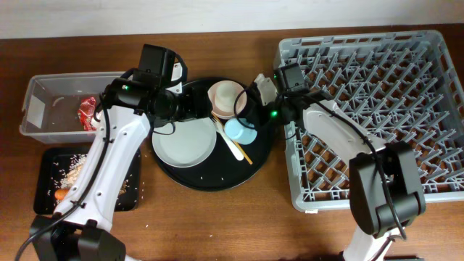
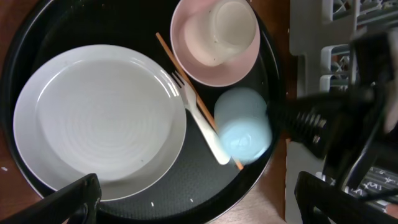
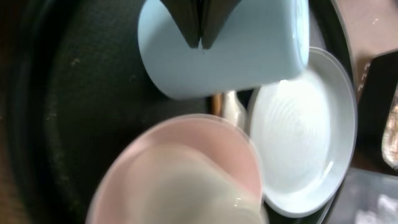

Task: Sort waste into correct bins and load items into the dishwasher rack
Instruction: 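Grasp the white cup with the right gripper and place it in the rack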

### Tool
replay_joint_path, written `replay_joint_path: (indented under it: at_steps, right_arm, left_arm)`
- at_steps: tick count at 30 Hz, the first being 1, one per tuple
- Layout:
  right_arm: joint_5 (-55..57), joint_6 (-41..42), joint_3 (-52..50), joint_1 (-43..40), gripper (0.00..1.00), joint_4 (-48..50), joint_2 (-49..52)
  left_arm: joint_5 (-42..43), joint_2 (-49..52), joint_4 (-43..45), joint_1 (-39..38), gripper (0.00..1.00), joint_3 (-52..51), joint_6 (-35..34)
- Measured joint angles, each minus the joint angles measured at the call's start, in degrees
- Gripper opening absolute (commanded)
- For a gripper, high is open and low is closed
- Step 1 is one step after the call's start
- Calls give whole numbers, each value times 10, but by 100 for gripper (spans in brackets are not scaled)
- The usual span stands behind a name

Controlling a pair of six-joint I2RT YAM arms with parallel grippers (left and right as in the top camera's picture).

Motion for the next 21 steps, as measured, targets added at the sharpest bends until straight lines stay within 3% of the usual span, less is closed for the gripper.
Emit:
replay_joint_path:
  at_steps: [7, 14, 17, 20, 21]
  right_arm:
    - [-9, -16, 4, 49, 5, -56, -3]
    - [-3, -16, 23, 49, 20, -96, -28]
    - [37, -16, 84, 48, 24, -146, -90]
    - [78, 2, 118, -16, 28, -224, -168]
    - [86, 19, 119, -63, 40, -241, -186]
  left_arm:
    - [0, 0, 0, 0, 99, 0, 0]
    - [0, 0, 0, 0, 99, 0, 0]
    - [0, 0, 1, 0, 99, 0, 0]
    - [0, 0, 0, 0, 99, 0, 0]
    - [0, 0, 0, 0, 99, 0, 0]
